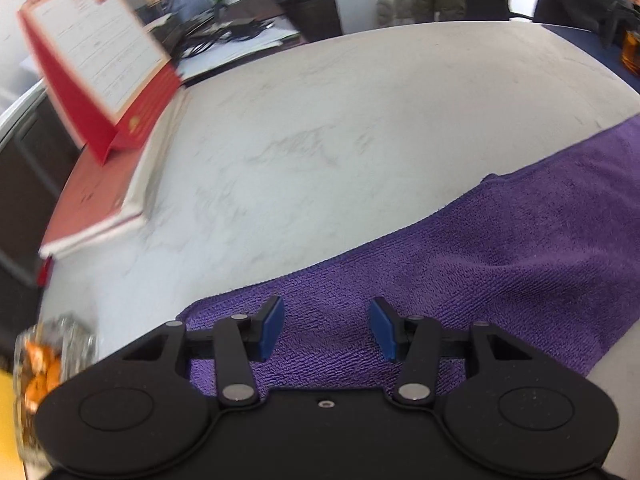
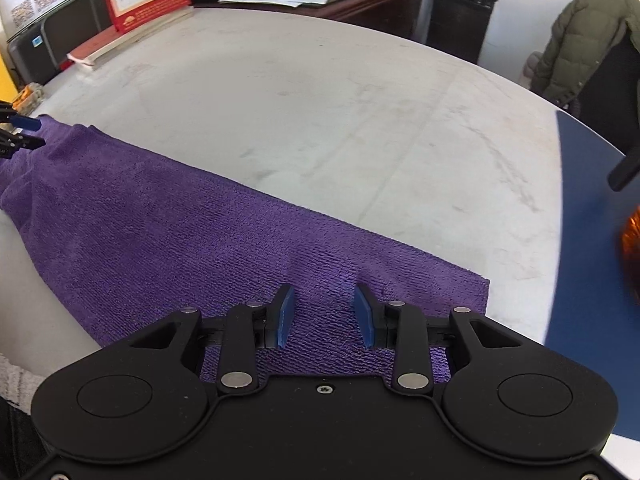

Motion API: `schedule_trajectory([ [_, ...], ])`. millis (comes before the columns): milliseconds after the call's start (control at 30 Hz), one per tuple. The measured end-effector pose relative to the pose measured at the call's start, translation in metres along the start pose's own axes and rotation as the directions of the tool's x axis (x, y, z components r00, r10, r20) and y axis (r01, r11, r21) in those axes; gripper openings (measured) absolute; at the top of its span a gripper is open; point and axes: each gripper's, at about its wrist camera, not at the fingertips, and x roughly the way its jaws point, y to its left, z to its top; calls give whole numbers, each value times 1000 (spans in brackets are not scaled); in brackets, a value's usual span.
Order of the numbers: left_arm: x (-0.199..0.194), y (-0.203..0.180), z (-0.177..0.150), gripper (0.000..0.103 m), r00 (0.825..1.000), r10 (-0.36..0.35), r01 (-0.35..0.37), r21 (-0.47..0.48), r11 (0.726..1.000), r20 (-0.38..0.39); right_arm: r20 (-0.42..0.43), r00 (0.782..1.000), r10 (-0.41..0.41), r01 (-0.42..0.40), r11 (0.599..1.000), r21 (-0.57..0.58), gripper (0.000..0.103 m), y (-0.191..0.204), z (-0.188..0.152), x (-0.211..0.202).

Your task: Fold towel

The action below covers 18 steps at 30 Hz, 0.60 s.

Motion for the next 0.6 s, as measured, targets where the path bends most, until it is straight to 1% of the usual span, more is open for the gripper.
schedule_trajectory([
  [67, 1, 8, -1, 50, 1000, -30, 30, -5, 1000, 1, -4, 1000, -9, 9, 1000, 14, 32, -5, -2, 0],
  [100, 2, 14, -2, 51, 999, -46, 46, -36, 998, -4, -4, 1000, -14, 14, 1000, 21, 32, -7, -3, -1],
  [133, 3, 18, -4, 56, 999, -53, 52, -62, 997, -9, -3, 1000, -16, 16, 1000, 26, 32, -7, -5, -1],
  [167, 3, 22, -6, 57, 998, -56, 54, -82, 995, -16, 0, 1000, -22, 22, 999, 31, 32, -6, -6, -1],
  [333, -4, 23, -13, 57, 999, -30, 26, -96, 995, -38, -5, 999, -40, 40, 998, 56, 33, -2, -6, 1],
  [433, -7, 27, -16, 59, 998, 1, -7, -99, 995, -56, -2, 999, -41, 41, 997, 65, 33, -6, -7, -1],
  [500, -8, 33, -14, 54, 994, 69, -78, -107, 991, -83, -6, 999, -40, 40, 997, 67, 34, -7, -7, -1],
  [533, -8, 36, -13, 48, 991, 95, -106, -114, 988, -97, -9, 999, -37, 38, 997, 68, 34, -8, -6, 0],
  [600, -15, 42, -9, 48, 990, 102, -115, -134, 984, -98, -15, 999, -35, 36, 997, 67, 34, -8, -4, 0],
])
